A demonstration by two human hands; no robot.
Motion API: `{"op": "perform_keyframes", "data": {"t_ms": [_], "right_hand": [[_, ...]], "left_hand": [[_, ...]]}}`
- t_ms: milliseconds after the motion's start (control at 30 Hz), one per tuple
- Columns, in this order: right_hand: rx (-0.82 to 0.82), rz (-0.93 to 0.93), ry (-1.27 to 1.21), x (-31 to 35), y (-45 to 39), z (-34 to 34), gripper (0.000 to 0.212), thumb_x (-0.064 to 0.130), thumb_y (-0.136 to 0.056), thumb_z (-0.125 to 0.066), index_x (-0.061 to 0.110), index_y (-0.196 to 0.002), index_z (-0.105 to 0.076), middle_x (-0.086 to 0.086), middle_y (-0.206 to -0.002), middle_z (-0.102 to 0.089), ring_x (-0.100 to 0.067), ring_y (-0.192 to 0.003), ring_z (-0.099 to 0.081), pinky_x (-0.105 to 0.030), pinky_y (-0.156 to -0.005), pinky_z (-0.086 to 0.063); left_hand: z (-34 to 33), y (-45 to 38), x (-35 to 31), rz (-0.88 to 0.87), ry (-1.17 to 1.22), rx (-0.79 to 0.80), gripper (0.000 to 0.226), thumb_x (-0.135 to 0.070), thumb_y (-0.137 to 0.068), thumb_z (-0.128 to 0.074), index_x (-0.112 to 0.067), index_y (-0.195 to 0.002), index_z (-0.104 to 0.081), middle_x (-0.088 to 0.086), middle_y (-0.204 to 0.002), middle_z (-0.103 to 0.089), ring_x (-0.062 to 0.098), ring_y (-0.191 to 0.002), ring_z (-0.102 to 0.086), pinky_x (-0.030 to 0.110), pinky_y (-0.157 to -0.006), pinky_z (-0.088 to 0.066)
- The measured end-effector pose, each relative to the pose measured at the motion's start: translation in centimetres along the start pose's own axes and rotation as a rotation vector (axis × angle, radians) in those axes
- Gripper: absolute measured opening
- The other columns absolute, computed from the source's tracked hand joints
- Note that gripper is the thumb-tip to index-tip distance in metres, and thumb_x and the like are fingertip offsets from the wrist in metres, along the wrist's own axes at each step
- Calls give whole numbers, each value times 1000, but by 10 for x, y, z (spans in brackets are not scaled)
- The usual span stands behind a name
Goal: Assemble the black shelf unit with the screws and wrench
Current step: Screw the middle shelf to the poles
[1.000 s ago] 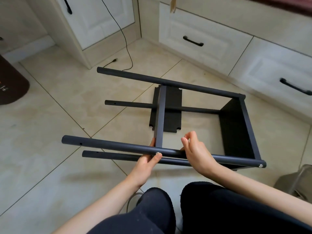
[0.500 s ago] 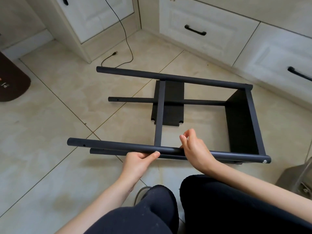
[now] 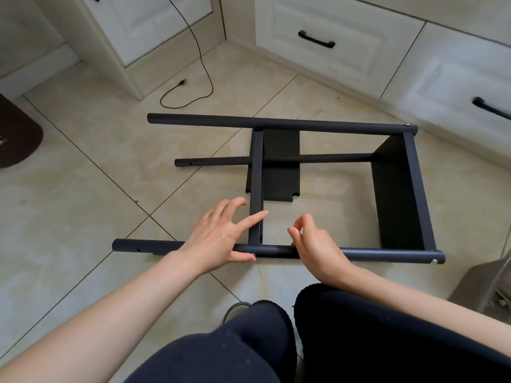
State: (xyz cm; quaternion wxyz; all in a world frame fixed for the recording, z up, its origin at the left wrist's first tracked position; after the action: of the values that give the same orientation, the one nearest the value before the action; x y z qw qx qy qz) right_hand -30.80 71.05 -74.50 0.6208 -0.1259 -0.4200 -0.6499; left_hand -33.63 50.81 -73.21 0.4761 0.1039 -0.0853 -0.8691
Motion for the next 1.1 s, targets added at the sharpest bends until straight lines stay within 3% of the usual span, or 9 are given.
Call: {"op": "perform_keyframes", "data": {"t_ms": [67, 133, 267, 367, 433, 600, 800, 967, 1100], "right_hand": [[31, -9, -10, -1, -1, 2, 23, 42, -104, -33, 20, -97, -36, -9, -83, -66, -28, -70, -56, -40, -67, -45], [80, -22, 1, -3, -3, 5, 23, 42, -103, -38, 20, -97, -39, -8, -81, -66, -23, -66, -52, -35, -61, -40], [154, -10, 74, -6, -9, 11, 21, 39, -101, -48, 18, -96, -46, -2, -74, -62, -15, -62, -48, -28, -53, -35], [128, -9, 62, -11, -21, 20, 17, 32, -96, -60, 17, -90, -54, 1, -84, -71, -12, -75, -60, -23, -61, -44], [134, -10, 22, -13, -31, 22, 12, 22, -91, -66, 16, -84, -59, 4, -79, -73, -10, -74, -65, -21, -66, -49], [280, -18, -99, -10, -58, 7, 10, 6, -88, -65, 13, -81, -61, -5, -73, -73, -12, -56, -63, -19, -60, -52], [425, 17, -147, 4, -80, -29, 6, 4, -87, -65, 9, -87, -67, -4, -66, -66, -13, -53, -58, -19, -59, -50], [486, -2, -223, 5, -91, -48, 10, 7, -92, -62, 5, -92, -72, -13, -82, -72, -18, -69, -64, -31, -72, -57], [528, -83, -362, 1, -96, -57, 17, 8, -101, -50, 4, -95, -65, -17, -89, -69, -22, -74, -66, -25, -69, -58]], "left_hand": [[-1, -9, -1, -62, -47, 58, 97, -71, -83, -60, -47, -158, -3, -1, -162, 13, 25, -146, -11, 39, -112, -36], [-1, -13, -2, -122, -78, 88, 96, -72, -83, -58, -42, -159, -7, -6, -161, 30, 23, -146, -17, 37, -107, -41], [-2, -13, -1, -169, -18, 98, 90, -74, -84, -55, -38, -157, -18, -16, -158, 39, 21, -152, -20, 35, -116, -31], [-5, -14, 2, -191, 61, 68, 85, -73, -82, -57, -37, -154, -28, -18, -161, 33, 17, -155, -13, 32, -122, -9], [-7, -14, 4, -199, 85, 40, 84, -74, -81, -55, -36, -152, -32, -18, -164, 27, 18, -155, -16, 31, -121, -4], [-9, -17, 6, -232, 84, -66, 79, -75, -79, -55, -33, -146, -43, -9, -169, 6, 21, -155, -13, 44, -125, -11], [-13, -18, 9, -267, 116, -143, 77, -69, -79, -62, -31, -144, -47, -4, -170, -6, 23, -157, -5, 41, -126, -8], [-15, -20, 12, -275, 209, -162, 76, -64, -77, -68, -32, -142, -44, -4, -170, -8, 25, -156, -8, 42, -121, -20], [-16, -21, 13, -268, 216, -161, 78, -64, -75, -69, -34, -142, -42, -5, -170, -9, 22, -156, -7, 36, -118, -20]]}}
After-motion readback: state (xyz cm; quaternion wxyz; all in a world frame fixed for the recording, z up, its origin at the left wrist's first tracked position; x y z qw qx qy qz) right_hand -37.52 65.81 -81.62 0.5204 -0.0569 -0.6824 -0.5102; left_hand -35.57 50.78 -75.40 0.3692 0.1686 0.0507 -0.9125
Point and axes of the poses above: each hand's wrist, its own y-axis away from the middle knuckle, its own z-axis out of the back of the hand, x = y × z, the point moved 5 cm from there along -y, towards the middle knuckle
